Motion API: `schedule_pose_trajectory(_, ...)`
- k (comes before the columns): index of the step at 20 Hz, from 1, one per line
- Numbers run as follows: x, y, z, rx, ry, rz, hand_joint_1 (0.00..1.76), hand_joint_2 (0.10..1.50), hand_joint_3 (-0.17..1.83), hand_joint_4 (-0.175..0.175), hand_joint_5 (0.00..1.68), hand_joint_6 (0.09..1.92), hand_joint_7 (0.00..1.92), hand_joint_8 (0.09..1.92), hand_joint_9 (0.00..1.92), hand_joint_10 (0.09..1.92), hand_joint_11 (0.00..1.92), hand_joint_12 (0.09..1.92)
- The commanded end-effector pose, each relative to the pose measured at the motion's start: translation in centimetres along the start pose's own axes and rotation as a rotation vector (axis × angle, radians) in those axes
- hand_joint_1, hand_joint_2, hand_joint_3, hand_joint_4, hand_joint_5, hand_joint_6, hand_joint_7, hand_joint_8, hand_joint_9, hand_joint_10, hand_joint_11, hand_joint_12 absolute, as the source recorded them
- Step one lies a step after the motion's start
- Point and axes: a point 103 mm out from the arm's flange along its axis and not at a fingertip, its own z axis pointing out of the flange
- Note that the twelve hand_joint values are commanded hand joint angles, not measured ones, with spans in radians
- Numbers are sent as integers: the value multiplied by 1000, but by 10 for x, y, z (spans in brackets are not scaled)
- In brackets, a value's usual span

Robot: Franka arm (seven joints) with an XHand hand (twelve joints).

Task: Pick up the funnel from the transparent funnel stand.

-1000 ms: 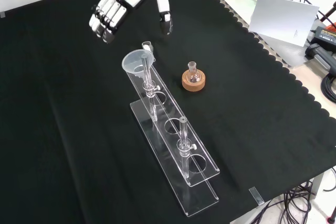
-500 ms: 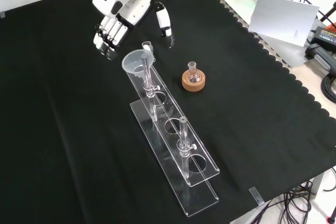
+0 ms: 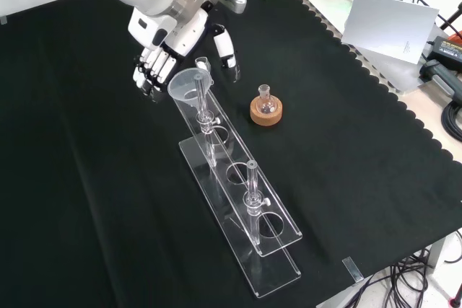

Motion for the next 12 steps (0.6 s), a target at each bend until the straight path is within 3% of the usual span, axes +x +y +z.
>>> schedule_pose_trajectory(1, 1, 9, 5, 20, 12, 7, 700, 594, 20, -91, 0, 87, 80, 87, 0, 87, 0, 87)
schedule_pose_trajectory(12, -5, 20, 15, 60, 28, 18, 697, 611, 26, -76, 0, 87, 164, 127, 0, 87, 0, 87)
